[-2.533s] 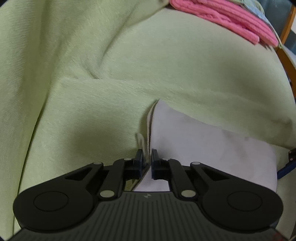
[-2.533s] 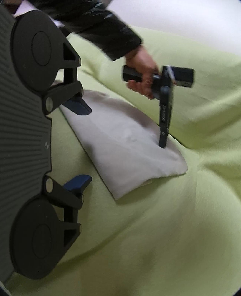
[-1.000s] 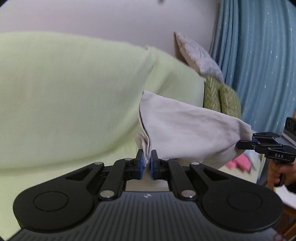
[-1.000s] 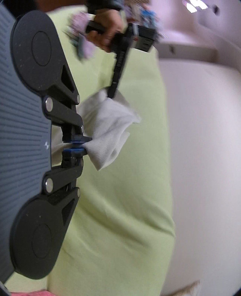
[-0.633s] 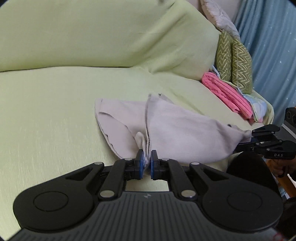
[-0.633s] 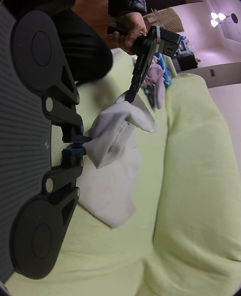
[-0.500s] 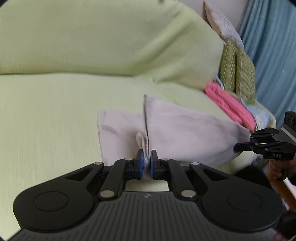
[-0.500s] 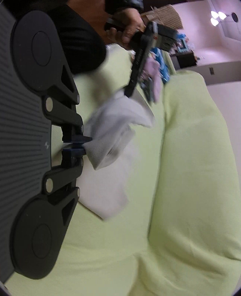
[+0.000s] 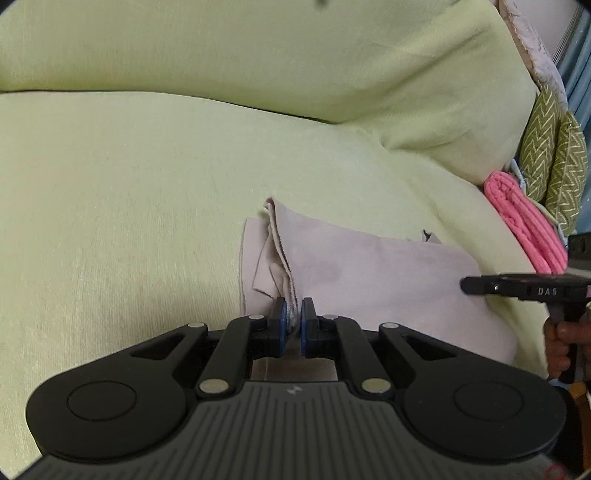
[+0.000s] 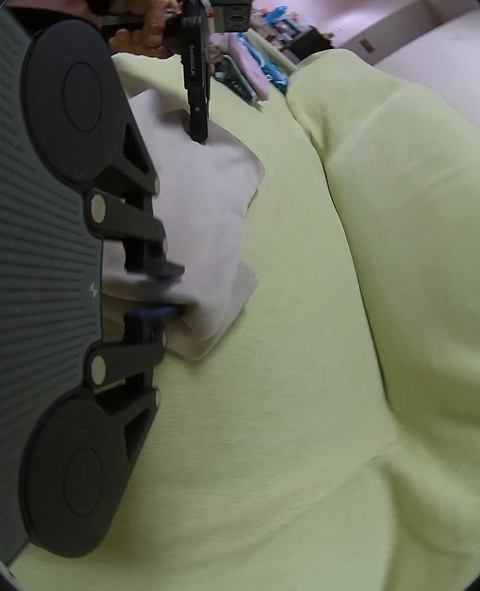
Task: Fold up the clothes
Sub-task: 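Lift the shirt edges with both grippers and fold them over onto the shirt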
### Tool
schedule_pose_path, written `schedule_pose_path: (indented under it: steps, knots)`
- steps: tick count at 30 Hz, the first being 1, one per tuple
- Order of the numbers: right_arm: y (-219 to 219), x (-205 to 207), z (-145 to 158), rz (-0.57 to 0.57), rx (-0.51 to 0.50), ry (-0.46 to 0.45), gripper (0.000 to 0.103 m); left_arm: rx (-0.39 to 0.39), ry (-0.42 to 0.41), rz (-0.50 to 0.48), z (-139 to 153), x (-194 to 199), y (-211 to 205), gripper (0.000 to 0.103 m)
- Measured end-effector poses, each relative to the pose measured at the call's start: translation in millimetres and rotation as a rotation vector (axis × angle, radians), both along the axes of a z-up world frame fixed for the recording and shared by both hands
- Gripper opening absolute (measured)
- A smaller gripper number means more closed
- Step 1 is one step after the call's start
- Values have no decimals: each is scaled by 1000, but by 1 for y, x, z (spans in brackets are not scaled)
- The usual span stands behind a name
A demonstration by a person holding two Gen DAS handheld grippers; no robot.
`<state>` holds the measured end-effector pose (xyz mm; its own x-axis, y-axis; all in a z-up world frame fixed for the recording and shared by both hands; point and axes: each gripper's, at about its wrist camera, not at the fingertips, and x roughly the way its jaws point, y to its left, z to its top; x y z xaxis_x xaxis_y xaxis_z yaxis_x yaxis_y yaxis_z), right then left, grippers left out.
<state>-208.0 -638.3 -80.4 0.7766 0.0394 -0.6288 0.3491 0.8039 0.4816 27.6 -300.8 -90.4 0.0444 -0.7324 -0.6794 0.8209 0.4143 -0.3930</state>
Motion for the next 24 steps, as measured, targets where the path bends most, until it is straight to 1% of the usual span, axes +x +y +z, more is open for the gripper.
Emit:
schedule_pose_path:
  steps: [1, 2, 3, 5, 7, 9, 10, 11, 12, 13, 14, 16, 18, 19, 21, 24]
  knots:
    - [1, -2, -1, -12, 19, -17, 34, -4, 15, -2, 0, 2, 1, 8]
    - [1, -2, -2, -29, 39, -37, 36, -12, 32, -2, 0, 6, 1, 11]
    - [0, -4, -4, -52, 75, -62, 36, -24, 51, -2, 0, 11, 2, 16]
    - [-12, -13, -9, -113, 182, -125, 36, -47, 89, -1, -1, 20, 2, 16]
    - [-22, -18, -16, -177, 285, -181, 38, -69, 145, 13, -6, 30, 1, 16]
    - [-28, -17, -23, -215, 361, -210, 37, -86, 198, 29, -11, 40, 0, 16]
    - [-31, -15, -28, -225, 395, -215, 32, -89, 204, 34, -13, 42, -1, 13]
    - [-33, -14, -29, -229, 408, -216, 16, -92, 202, 37, -13, 42, -2, 11]
    - [-35, -12, -27, -227, 406, -212, 9, -95, 201, 40, -14, 43, -4, 7]
    - [-34, -10, -23, -221, 387, -214, 7, -105, 186, 40, -12, 42, -5, 5]
    - [-32, -9, -15, -208, 339, -225, 7, -125, 159, 34, -9, 39, -2, 4]
    - [-23, -6, 4, -170, 202, -238, 7, -157, 126, 21, -3, 35, 0, 4]
    - [-15, 0, 15, -137, 72, -217, 6, -144, 117, 18, -3, 34, -4, 4]
    - [-14, 3, 16, -128, 40, -197, 6, -130, 117, 22, -5, 37, -5, 4]
    - [-19, 10, 7, -135, 44, -152, 7, -109, 117, 32, -8, 41, -7, 4]
    - [-31, 9, -10, -208, 109, -129, 12, -113, 121, 51, -9, 44, -8, 5]
